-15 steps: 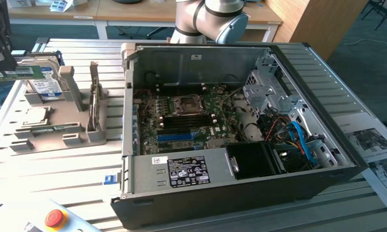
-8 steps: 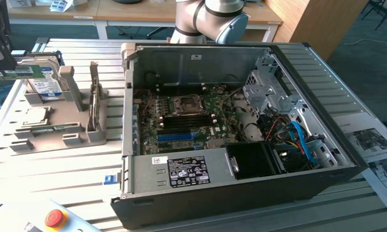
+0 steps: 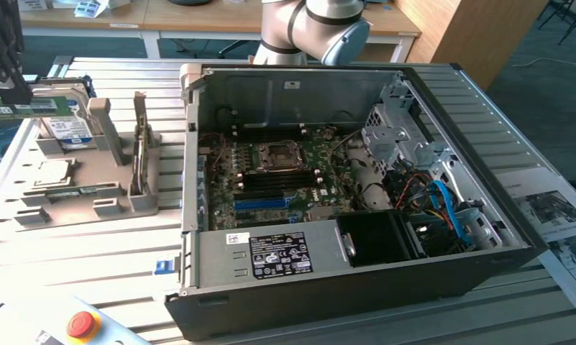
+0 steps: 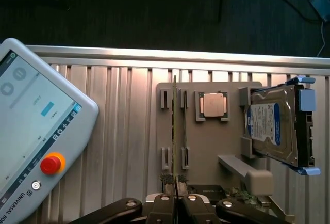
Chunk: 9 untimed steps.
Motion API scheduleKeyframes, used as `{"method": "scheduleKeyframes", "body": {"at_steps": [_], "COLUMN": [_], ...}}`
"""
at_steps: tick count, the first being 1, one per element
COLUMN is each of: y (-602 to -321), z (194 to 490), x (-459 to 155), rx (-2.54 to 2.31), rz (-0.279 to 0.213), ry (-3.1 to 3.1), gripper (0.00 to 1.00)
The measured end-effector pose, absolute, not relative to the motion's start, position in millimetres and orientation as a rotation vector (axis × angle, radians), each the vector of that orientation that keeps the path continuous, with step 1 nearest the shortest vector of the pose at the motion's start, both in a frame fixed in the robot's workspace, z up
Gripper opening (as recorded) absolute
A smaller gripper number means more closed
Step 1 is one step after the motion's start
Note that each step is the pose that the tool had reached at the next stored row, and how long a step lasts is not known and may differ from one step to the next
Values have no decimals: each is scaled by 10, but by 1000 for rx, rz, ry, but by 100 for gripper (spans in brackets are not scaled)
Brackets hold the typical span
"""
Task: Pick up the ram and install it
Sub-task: 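Pick up the ram and move it above insertion slot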
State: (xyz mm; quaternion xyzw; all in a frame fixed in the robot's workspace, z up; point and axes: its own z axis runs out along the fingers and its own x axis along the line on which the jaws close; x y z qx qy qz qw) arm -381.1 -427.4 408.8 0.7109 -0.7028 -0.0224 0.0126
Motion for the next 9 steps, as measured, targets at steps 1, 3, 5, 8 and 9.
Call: {"method": "scheduleKeyframes", "body": {"at_steps": [1, 3, 5, 8, 9], "y": [-4275, -4275, -4275, -4275, -4275], "z": [4088, 4088, 4087, 4088, 4088], "x": [-3792, -3751, -3709, -3646, -3622], "rx": [2216, 2216, 2216, 2215, 2215], "rz": [-70, -70, -70, -70, -71], "ry": [-2190, -2190, -2190, -2190, -2190], "gripper": [12, 12, 12, 12, 12]}}
